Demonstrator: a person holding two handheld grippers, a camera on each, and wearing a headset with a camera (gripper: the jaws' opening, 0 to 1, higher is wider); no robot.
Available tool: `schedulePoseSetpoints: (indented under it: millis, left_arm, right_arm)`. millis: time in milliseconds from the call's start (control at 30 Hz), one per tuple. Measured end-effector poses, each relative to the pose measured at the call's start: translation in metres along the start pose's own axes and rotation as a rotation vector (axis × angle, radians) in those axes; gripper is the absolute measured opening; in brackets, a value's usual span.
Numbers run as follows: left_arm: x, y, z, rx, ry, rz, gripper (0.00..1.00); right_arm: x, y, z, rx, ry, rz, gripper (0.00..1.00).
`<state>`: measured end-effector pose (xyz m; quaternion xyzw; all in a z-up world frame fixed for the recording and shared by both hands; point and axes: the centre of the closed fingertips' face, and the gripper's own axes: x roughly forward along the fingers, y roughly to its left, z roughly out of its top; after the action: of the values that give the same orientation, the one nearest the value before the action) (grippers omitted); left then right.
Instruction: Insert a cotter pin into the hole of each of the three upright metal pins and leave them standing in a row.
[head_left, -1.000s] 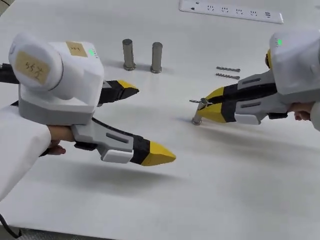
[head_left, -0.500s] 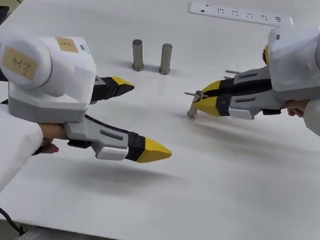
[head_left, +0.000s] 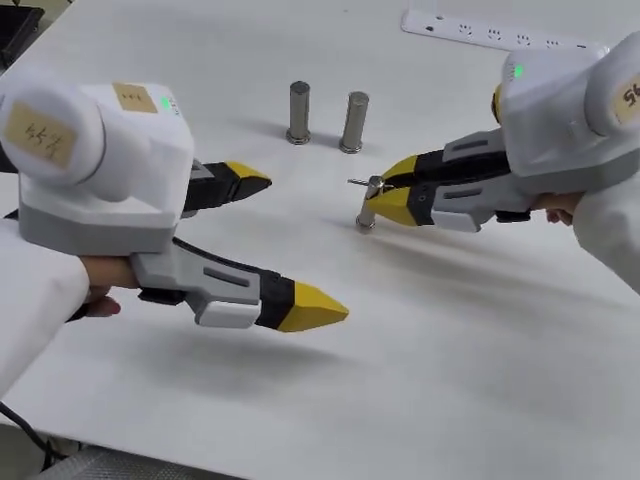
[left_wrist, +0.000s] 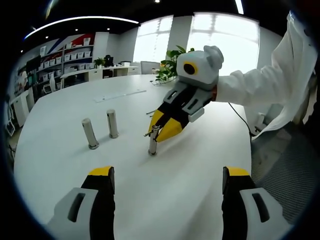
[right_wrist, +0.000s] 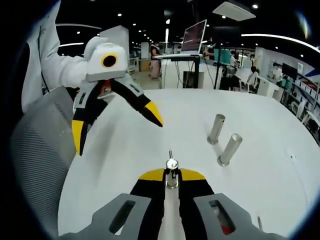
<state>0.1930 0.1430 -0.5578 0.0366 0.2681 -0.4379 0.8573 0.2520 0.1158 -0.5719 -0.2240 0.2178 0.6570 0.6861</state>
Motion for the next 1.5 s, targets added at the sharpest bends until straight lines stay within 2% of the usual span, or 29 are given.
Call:
schedulePoseSetpoints:
  millis: [200, 667, 867, 933, 1000, 1067, 1100, 1200, 1500]
  left_arm:
    - [-0.002, 0.001, -0.004, -0.019, 0.008, 0.021, 0.89]
    - [-0.001, -0.003, -0.002, -0.034, -0.001, 0.019, 0.89]
    - [-0.001, -0.008, -0.002, -0.032, 0.002, 0.014, 0.89]
    - [0.0, -0.008, -0.002, -0.032, 0.003, 0.014, 0.89]
    - [0.0, -0.008, -0.001, -0.033, 0.002, 0.015, 0.89]
    - [0.0, -0.008, 0.0, -0.034, 0.0, 0.016, 0.89]
    - [-0.001, -0.008, 0.001, -0.034, -0.003, 0.018, 0.89]
    - [-0.001, -0.006, 0.003, -0.037, -0.01, 0.025, 0.9]
    - [-0.003, -0.005, 0.016, -0.055, -0.049, 0.031, 0.91]
  right_arm:
    - [0.003, -0.001, -0.003, 0.005, 0.013, 0.006, 0.03]
    - [0.005, -0.003, -0.004, 0.01, 0.008, 0.02, 0.04]
    - [0.006, -0.002, -0.003, 0.019, 0.0, 0.005, 0.05]
    - [0.005, -0.002, -0.003, 0.028, -0.004, 0.003, 0.07]
    - [0.003, -0.001, -0.001, 0.042, -0.022, -0.007, 0.13]
    - [0.0, -0.001, 0.002, 0.051, -0.044, -0.012, 0.24]
    - [-0.003, 0.0, 0.004, 0.059, -0.057, -0.014, 0.25]
    - [-0.009, 0.001, 0.005, 0.079, -0.079, -0.023, 0.24]
    - [-0.042, 0.008, 0.012, 0.145, -0.149, -0.082, 0.32]
